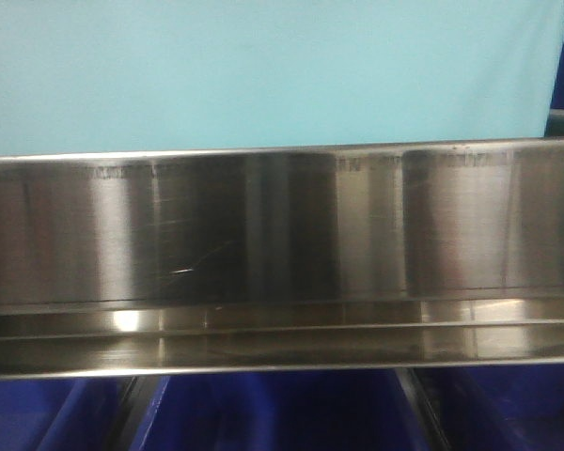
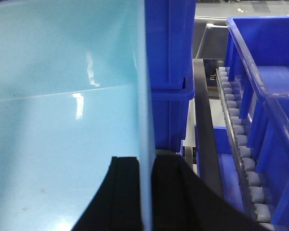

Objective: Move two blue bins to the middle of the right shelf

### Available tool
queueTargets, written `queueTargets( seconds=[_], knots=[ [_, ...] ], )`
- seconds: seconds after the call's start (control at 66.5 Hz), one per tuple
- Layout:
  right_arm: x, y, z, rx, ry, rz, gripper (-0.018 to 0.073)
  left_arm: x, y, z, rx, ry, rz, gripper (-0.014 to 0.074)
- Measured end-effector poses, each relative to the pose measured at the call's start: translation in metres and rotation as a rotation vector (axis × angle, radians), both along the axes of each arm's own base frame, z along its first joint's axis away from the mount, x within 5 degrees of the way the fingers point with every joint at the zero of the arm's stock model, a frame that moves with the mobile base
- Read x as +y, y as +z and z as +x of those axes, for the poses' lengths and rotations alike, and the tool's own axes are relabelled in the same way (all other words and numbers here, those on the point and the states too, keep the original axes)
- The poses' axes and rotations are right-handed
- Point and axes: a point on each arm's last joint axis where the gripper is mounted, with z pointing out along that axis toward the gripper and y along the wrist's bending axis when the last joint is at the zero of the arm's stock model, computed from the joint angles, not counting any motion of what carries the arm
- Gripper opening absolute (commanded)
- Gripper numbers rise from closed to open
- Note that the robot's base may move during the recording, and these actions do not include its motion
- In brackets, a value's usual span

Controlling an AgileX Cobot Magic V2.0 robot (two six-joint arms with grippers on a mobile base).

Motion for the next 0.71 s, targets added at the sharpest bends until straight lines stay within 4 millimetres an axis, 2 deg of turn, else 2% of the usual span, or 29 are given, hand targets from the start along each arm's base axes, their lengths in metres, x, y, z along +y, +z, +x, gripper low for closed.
queueTargets(
  seconds=[0.707],
  knots=[
    [0.0, 0.0, 0.0, 0.0, 0.0, 0.0, -0.0162, 0.0, 0.0, 0.0, 0.0, 0.0, 0.0, -0.0111]
  ],
)
